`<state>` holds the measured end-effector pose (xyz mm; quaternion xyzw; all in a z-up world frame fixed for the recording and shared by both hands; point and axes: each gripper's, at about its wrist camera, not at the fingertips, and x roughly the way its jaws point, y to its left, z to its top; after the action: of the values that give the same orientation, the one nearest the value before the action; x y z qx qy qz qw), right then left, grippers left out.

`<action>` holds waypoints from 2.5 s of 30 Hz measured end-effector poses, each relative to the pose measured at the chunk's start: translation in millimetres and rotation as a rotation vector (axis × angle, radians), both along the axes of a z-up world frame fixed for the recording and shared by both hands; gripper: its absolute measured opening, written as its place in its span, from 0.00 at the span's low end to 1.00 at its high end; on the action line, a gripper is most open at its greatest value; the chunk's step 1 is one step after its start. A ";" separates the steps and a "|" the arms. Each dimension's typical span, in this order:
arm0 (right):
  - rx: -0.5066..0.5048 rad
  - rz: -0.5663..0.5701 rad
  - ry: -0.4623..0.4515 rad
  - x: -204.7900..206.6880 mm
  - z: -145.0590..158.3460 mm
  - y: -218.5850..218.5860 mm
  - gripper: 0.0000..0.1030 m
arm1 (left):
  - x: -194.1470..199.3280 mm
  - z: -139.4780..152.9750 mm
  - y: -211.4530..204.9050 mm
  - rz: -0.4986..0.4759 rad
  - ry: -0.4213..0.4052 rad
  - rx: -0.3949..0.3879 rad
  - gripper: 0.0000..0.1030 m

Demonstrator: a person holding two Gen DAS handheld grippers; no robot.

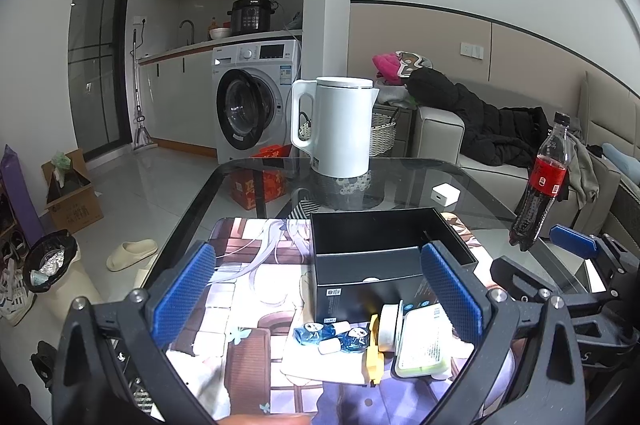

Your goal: Organize rigid objects

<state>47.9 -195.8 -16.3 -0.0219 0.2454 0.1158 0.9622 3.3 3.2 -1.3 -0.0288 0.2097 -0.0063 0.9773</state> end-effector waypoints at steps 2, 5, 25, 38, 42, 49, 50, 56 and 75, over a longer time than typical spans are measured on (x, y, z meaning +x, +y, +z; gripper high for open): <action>-0.001 0.000 0.001 0.0 -1.0 -0.1 0.99 | -0.2 0.1 0.3 0.001 -0.001 0.001 1.00; -0.002 -0.001 0.003 -0.8 -3.1 -1.0 0.99 | -0.1 0.0 0.1 0.002 -0.002 0.001 1.00; -0.023 0.021 0.038 11.5 -6.6 0.8 0.99 | 15.3 7.7 7.8 -0.002 0.048 0.043 1.00; -0.095 0.029 0.224 49.4 -21.7 -6.7 0.99 | 51.4 -13.2 13.8 -0.070 0.297 0.155 0.99; -0.104 0.025 0.248 53.2 -23.7 -9.5 0.99 | 55.3 -21.2 15.0 -0.104 0.345 0.186 0.93; -0.125 0.046 0.335 59.0 -33.8 -7.9 0.95 | 57.0 -36.8 0.6 -0.241 0.427 0.257 0.75; -0.122 0.053 0.349 59.3 -34.8 -8.6 0.90 | 56.2 -38.2 -3.2 -0.273 0.437 0.261 0.74; -0.120 0.109 0.408 58.7 -42.0 -7.7 0.67 | 56.3 -52.6 -25.4 -0.397 0.515 0.273 0.50; -0.177 0.198 0.551 62.6 -82.1 14.2 0.45 | 64.9 -75.7 -43.1 -0.514 0.610 0.277 0.13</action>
<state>110.5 -181.6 -98.3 -0.0971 0.5027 0.1889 0.8379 68.2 -40.0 -77.0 0.1555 0.4885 -0.2127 0.8318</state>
